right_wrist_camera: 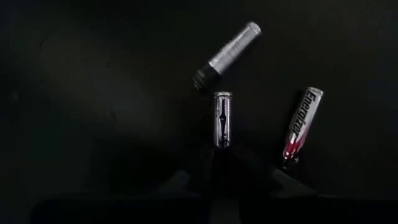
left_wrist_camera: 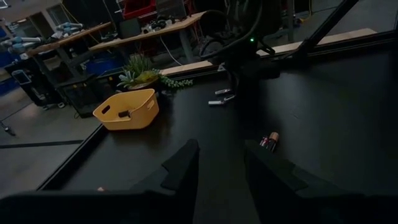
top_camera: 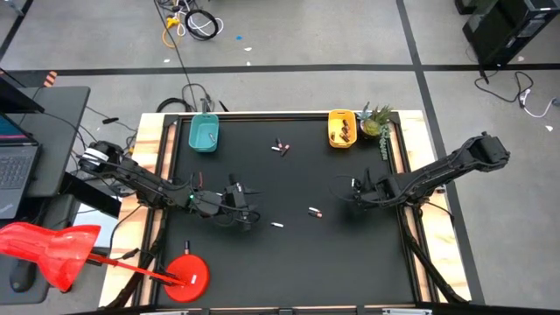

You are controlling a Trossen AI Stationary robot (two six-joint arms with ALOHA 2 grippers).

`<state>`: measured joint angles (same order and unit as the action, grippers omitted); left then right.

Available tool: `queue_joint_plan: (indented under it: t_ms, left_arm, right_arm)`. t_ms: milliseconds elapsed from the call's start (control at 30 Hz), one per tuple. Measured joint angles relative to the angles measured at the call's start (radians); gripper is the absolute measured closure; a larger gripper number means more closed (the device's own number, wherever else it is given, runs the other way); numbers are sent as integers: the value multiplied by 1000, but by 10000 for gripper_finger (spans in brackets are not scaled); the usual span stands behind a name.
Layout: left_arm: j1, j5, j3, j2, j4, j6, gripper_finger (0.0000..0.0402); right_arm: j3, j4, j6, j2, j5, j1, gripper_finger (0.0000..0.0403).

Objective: Sort batteries
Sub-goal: Put the silver battery into the blue bin

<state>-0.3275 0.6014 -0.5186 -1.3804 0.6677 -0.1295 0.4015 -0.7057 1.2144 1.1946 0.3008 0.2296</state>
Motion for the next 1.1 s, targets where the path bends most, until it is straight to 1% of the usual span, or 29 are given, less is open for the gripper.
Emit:
queue_joint_plan:
  t_ms: [100, 400, 500, 633, 867, 1033, 1100]
  left_arm:
    - [0, 0, 0, 0, 1, 1, 269]
    - [0, 0, 0, 0, 1, 10, 269]
    - [0, -5, 0, 0, -1, 46, 269]
    - [0, -64, 0, 0, 0, 64, 269]
    - [1, -65, 0, 0, 10, 100, 269]
    - [21, -62, 0, 0, 24, 144, 268]
    - [31, -42, 0, -7, 28, 156, 267]
  right_arm:
    - [0, 10, -33, 1, 0, 7, 378]
    - [47, -10, -113, 10, -13, 9, 378]
    - [57, 10, -136, 11, -13, 9, 378]
    - [63, 78, -176, 10, -14, 10, 378]
    - [64, 223, -264, 8, 8, 10, 378]
    - [65, 424, -365, 8, 44, 10, 378]
    - [65, 528, -427, 8, 49, 10, 378]
